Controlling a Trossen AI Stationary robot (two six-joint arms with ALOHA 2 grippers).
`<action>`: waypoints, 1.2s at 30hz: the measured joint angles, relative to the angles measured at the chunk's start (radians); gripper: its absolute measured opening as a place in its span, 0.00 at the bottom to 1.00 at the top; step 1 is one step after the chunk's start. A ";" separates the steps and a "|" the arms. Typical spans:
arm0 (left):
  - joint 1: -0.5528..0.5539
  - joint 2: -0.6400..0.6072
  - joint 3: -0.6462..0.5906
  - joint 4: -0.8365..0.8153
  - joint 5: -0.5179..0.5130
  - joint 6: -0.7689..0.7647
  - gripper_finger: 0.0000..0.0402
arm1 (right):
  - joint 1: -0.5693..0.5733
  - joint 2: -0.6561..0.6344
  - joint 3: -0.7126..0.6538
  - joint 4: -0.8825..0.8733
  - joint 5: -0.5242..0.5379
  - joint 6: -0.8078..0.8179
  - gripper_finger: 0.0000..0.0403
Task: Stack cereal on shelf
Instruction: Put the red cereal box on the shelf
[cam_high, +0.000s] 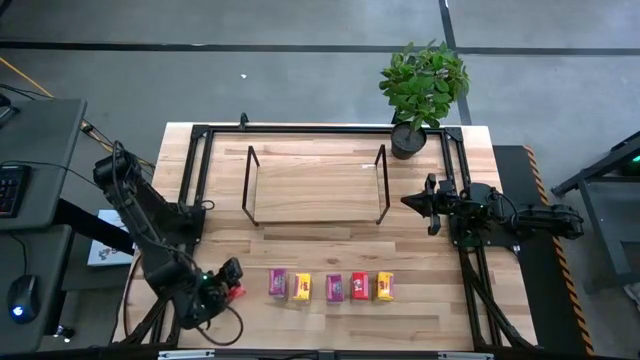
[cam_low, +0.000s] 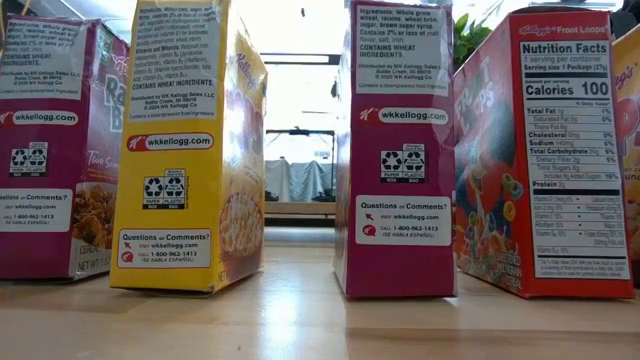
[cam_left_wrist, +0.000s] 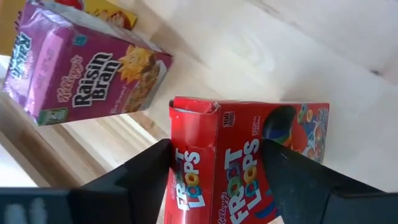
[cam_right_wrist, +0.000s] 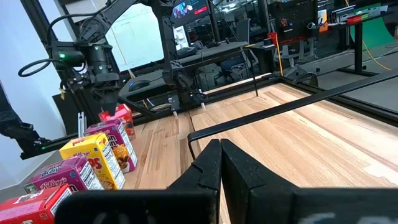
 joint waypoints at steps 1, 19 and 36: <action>-0.008 0.000 0.000 0.000 0.000 -0.009 0.57 | 0.000 0.000 0.000 0.000 0.000 0.000 0.00; -0.068 -0.001 0.003 -0.006 -0.045 -0.016 0.14 | 0.000 0.000 0.000 0.000 0.000 0.000 0.00; 0.214 -0.079 0.307 -0.257 -0.494 0.345 0.11 | 0.000 0.000 0.000 0.000 0.000 0.000 0.00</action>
